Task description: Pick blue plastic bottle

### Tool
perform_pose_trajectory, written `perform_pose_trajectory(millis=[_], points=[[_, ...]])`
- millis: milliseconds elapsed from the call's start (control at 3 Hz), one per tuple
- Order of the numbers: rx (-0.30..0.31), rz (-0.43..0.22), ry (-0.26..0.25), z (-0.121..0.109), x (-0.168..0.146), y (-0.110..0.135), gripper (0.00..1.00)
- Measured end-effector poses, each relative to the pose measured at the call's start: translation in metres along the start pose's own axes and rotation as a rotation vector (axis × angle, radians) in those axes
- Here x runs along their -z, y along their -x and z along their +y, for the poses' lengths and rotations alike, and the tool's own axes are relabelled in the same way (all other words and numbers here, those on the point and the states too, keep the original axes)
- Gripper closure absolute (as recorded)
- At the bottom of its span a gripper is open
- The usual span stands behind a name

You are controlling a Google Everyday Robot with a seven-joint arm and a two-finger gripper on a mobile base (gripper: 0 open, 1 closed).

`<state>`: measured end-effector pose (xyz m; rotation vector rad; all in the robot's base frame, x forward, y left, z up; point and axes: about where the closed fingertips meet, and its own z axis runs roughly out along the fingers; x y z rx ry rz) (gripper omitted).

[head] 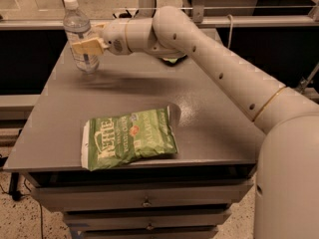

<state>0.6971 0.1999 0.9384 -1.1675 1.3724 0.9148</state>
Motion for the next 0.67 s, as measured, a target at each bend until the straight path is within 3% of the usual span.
perform_pose_trajectory(millis=[333,667], points=[[-0.019,-0.046,-0.081,-0.017,0.050,0.016,1.00],[-0.023,-0.048,-0.096,-0.021,0.061,0.015,1.00]])
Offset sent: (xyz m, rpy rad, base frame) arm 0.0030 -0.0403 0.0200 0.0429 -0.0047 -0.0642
